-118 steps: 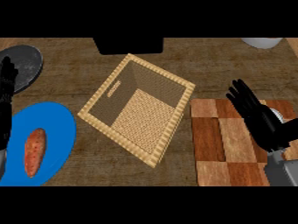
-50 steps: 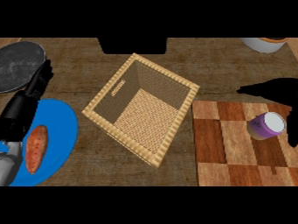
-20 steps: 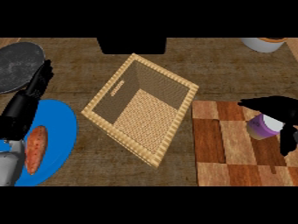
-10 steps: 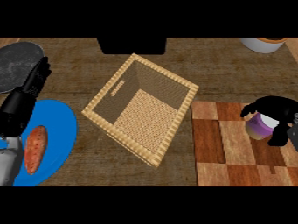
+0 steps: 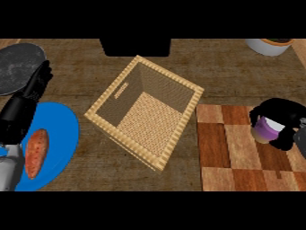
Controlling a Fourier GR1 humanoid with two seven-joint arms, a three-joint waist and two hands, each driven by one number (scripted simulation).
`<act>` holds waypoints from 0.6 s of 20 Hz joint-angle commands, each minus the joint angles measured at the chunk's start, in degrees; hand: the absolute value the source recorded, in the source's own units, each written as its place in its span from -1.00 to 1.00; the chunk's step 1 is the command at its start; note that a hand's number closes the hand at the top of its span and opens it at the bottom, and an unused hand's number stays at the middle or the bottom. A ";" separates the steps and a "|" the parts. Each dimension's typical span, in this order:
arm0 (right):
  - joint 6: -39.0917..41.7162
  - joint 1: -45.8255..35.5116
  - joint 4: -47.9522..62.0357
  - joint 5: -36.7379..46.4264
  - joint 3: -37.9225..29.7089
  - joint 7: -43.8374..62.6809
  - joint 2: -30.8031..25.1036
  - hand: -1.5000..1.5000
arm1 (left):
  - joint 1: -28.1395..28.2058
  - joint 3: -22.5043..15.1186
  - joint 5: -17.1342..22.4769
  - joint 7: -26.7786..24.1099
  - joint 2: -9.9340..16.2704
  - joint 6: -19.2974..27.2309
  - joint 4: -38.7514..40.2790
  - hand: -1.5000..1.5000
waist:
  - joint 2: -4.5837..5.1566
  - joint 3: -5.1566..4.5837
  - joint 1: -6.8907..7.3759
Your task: Pick the can from the cutting board and place it in the basket
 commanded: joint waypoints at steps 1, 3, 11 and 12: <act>-6.58 0.96 3.10 2.28 -0.27 -1.57 1.82 1.00 | 1.45 -0.23 -1.30 -0.74 -0.94 0.39 -0.31 0.00 | 0.57 0.68 0.10; -6.05 8.00 -4.70 0.29 -4.89 14.69 5.80 1.00 | 2.14 0.59 -0.53 0.13 0.00 0.28 -0.92 0.00 | -0.08 0.59 -1.85; -20.59 20.89 -17.47 0.04 -16.45 38.79 12.68 1.00 | 3.08 2.38 -0.58 1.45 0.77 1.28 -1.11 0.00 | -1.00 0.43 -5.81; -21.80 23.25 -20.86 0.45 -16.96 40.64 13.05 1.00 | 4.92 4.33 0.79 -1.19 2.06 0.03 0.36 0.00 | -0.82 0.35 -5.21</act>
